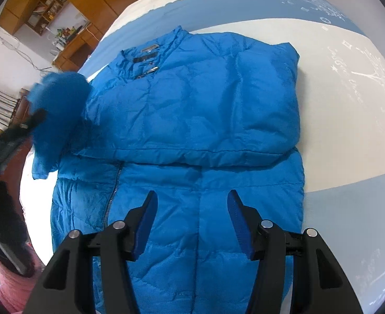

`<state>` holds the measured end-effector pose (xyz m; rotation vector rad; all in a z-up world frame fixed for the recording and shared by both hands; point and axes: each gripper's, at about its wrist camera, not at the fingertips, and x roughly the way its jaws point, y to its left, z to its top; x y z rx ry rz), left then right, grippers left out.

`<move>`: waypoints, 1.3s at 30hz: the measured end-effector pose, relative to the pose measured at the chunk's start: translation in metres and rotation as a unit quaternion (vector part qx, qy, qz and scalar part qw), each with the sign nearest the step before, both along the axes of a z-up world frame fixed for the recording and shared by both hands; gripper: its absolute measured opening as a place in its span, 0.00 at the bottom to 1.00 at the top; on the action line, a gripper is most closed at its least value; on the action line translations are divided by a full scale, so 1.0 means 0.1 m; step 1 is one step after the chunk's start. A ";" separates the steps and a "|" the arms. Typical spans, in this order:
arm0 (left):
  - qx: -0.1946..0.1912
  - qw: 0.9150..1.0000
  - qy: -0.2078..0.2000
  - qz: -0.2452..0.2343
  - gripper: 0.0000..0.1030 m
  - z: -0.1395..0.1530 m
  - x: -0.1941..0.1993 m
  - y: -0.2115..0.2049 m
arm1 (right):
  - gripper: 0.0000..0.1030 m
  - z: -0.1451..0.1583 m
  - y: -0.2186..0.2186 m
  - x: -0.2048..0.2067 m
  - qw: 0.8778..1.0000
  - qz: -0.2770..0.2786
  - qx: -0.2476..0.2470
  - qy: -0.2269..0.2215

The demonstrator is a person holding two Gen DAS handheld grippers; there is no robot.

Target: Fold large clothes

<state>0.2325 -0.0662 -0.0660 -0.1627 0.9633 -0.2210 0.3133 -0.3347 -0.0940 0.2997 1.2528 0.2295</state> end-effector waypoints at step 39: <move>-0.008 0.998 0.032 0.053 0.36 -0.15 0.08 1.35 | 0.11 0.25 -0.26 0.92 0.998 -0.040 0.026 -0.033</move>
